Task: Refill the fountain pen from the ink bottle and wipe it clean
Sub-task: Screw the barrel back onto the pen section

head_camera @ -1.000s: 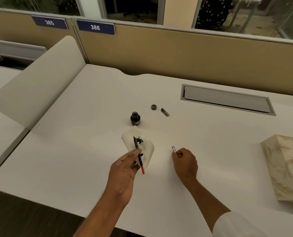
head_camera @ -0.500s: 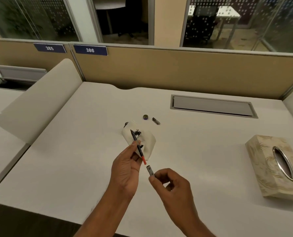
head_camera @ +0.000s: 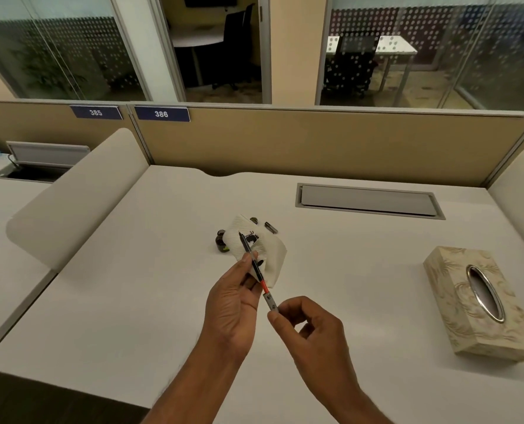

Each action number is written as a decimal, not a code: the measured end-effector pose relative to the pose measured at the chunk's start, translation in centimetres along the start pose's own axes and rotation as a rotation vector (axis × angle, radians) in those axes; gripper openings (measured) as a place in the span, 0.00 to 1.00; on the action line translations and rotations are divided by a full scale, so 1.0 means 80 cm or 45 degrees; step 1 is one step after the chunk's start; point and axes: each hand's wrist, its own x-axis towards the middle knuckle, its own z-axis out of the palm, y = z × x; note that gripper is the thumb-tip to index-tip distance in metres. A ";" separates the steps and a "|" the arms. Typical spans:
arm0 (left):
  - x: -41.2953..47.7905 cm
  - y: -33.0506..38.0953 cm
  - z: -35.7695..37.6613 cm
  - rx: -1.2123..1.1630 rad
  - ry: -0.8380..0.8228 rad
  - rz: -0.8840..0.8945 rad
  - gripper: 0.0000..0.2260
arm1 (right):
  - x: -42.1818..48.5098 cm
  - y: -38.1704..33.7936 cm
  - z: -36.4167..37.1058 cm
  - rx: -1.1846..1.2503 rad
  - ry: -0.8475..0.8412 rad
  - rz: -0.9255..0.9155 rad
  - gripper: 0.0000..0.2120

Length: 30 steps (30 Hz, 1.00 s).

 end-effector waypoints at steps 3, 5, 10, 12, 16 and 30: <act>-0.008 -0.009 0.004 0.068 -0.005 0.032 0.13 | 0.000 0.000 -0.006 0.018 0.044 -0.009 0.04; -0.013 -0.015 0.006 0.093 -0.023 0.048 0.16 | 0.002 0.000 -0.008 0.023 0.069 -0.015 0.04; -0.026 -0.026 0.011 0.223 -0.048 0.087 0.12 | 0.012 -0.004 -0.010 0.128 0.101 -0.035 0.03; -0.030 -0.029 0.011 0.273 -0.054 0.104 0.09 | 0.016 -0.005 -0.011 0.170 0.108 -0.044 0.02; -0.035 -0.025 0.014 0.363 -0.092 0.153 0.09 | 0.017 -0.005 -0.014 0.223 0.104 -0.056 0.01; -0.045 -0.010 0.020 0.503 -0.076 0.264 0.07 | 0.018 -0.002 -0.018 0.206 0.041 -0.132 0.02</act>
